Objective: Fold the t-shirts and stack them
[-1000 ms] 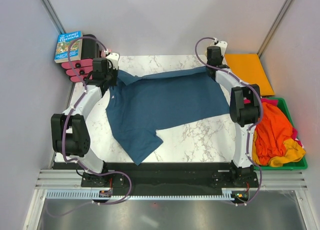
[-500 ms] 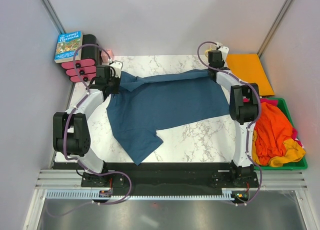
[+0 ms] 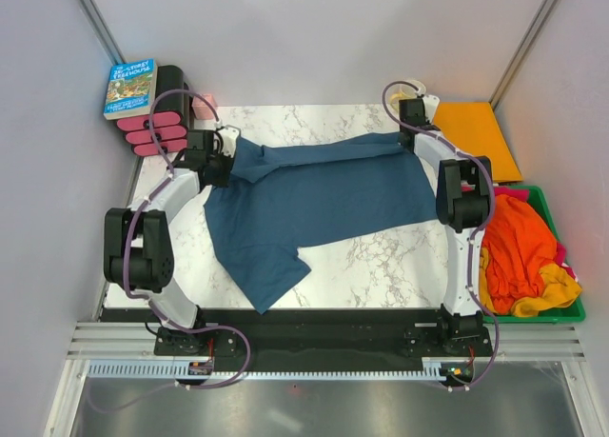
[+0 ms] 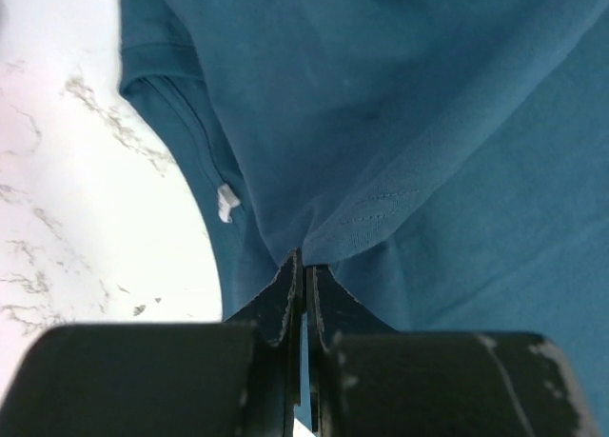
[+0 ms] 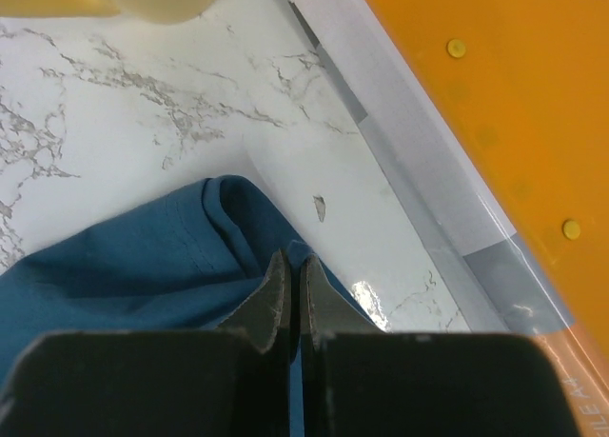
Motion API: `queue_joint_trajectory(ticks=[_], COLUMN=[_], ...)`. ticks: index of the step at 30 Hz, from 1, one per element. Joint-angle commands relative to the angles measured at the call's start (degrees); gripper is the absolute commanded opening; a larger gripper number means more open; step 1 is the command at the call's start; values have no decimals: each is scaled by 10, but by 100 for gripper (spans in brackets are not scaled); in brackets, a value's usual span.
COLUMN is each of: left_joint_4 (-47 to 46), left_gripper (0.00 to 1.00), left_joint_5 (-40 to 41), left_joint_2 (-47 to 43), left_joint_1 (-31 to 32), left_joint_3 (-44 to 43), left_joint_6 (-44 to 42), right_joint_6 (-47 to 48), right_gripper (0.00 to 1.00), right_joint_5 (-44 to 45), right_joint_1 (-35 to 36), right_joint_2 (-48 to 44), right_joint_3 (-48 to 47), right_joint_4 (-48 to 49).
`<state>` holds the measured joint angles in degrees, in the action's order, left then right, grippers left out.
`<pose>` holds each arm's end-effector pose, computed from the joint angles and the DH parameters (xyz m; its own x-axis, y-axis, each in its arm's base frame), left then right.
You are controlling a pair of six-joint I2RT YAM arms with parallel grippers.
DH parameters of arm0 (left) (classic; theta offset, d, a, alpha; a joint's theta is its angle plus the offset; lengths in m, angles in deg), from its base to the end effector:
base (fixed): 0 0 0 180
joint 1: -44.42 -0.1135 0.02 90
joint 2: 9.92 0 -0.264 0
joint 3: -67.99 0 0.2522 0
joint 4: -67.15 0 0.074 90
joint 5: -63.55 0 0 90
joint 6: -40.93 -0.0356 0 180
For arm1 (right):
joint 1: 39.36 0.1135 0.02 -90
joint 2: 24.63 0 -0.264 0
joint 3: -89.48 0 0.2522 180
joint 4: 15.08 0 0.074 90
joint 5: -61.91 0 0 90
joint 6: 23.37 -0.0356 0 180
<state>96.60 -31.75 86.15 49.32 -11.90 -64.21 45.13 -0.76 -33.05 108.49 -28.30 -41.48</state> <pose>0.3650 -0.0346 0.2275 -0.6485 0.3166 -0.6923 0.3302 0.9364 0.1189 0.5211 0.0412 0.1692 -0.5267 0.2693 -0.8063 0.4685 0.8834 -0.0109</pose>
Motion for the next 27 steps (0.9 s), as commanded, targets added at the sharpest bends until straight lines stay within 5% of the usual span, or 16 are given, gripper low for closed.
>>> queue_joint_trajectory(ticks=[1, 3, 5, 7, 8, 11, 13, 21, 27], left_joint_4=[39, 54, 60, 59, 59, 44, 27, -21, -21], left_gripper=[2, 2, 9, 30, 51, 70, 73, 67, 61], left_joint_5=[-24, -30, -30, -36, -40, -46, -47, -39, -37], left_joint_2=[10, 14, 13, 8, -3, -32, -45, -12, 85], left_joint_1=[5, 6, 7, 6, 6, 5, 3, -1, 0], left_joint_3=[-3, -4, -4, 2, 5, 14, 13, -46, -137], left_joint_6=[-45, -53, -60, -60, -60, -49, -35, 17, 49], right_joint_6=[-16, -20, -23, -26, -24, -21, -21, -14, 1], right_gripper=[0, 1, 15, 26, 39, 60, 73, 68, 44], right_joint_5=[11, 13, 12, 9, -1, -14, -21, -67, -74], right_joint_1=[-9, -9, -9, -10, -9, -9, -9, 13, 20], right_joint_2=[17, 20, 14, -4, -14, -47, -62, -58, 41], right_joint_3=[-38, -41, -37, -24, -1, 20, 14, -17, -143], right_joint_4=[-34, -42, -38, -23, 7, 39, 43, 48, -3])
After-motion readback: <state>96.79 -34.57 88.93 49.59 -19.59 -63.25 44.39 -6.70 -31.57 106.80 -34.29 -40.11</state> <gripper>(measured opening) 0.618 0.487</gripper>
